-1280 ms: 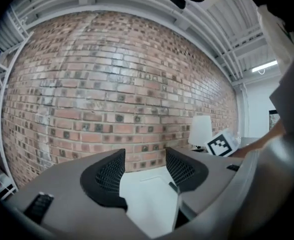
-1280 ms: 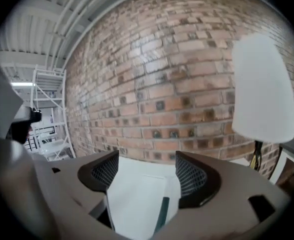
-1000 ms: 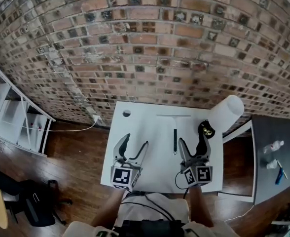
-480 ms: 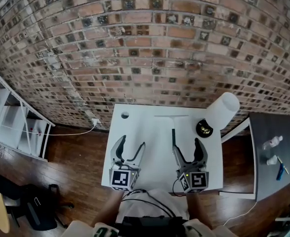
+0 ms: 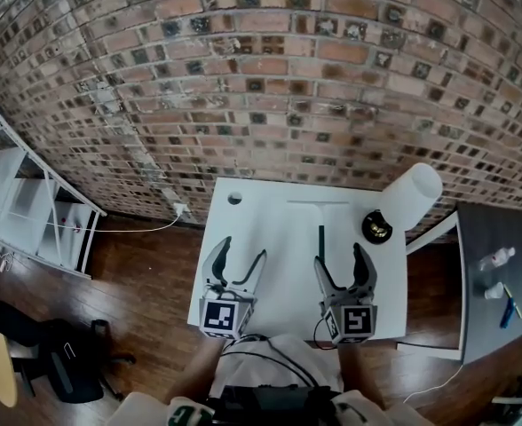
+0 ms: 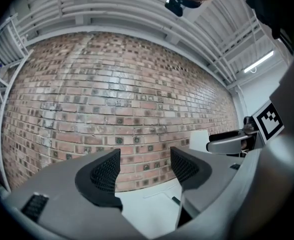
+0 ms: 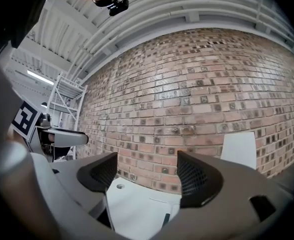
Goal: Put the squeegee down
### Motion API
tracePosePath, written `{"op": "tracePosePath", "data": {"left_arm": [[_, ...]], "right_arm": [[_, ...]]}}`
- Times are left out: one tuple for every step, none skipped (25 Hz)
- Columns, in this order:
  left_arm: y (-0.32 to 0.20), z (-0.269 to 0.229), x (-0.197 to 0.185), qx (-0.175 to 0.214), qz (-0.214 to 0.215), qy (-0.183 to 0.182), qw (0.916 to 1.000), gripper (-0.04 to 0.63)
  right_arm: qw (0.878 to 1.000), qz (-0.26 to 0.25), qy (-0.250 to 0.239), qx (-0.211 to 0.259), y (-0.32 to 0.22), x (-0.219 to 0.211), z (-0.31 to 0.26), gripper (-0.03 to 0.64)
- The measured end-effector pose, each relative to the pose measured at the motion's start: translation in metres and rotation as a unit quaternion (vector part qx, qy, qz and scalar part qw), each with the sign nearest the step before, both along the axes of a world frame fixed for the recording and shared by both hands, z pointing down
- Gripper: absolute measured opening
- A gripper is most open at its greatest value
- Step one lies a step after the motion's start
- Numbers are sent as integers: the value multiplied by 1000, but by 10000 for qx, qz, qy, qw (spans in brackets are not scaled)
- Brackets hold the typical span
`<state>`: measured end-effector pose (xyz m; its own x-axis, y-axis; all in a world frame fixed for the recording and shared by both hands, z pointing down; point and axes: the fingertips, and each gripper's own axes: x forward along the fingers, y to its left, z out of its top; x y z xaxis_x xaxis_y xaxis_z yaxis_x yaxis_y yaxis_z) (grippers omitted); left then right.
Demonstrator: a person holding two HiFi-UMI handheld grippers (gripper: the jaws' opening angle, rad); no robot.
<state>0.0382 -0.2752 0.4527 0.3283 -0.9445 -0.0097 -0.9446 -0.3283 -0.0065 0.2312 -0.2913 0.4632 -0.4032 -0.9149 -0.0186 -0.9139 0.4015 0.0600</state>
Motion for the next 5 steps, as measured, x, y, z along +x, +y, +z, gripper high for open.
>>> {"op": "tracePosePath", "data": {"left_arm": [[0, 1, 0, -5, -3, -13, 10000, 311], [0, 1, 0, -3, -4, -21, 10000, 311], [1, 1, 0, 1, -5, -23, 10000, 311], [1, 1, 0, 7, -6, -22, 10000, 311], [1, 1, 0, 14, -7, -19, 10000, 311]], "right_arm": [[10000, -17, -13, -13, 0, -1, 0, 397], [10000, -29, -20, -25, 0, -2, 1, 397], [10000, -38, -25, -37, 0, -3, 1, 397], [10000, -46, -30, -50, 0, -3, 2, 397], [10000, -54, -34, -63, -1, -3, 3, 397]]}}
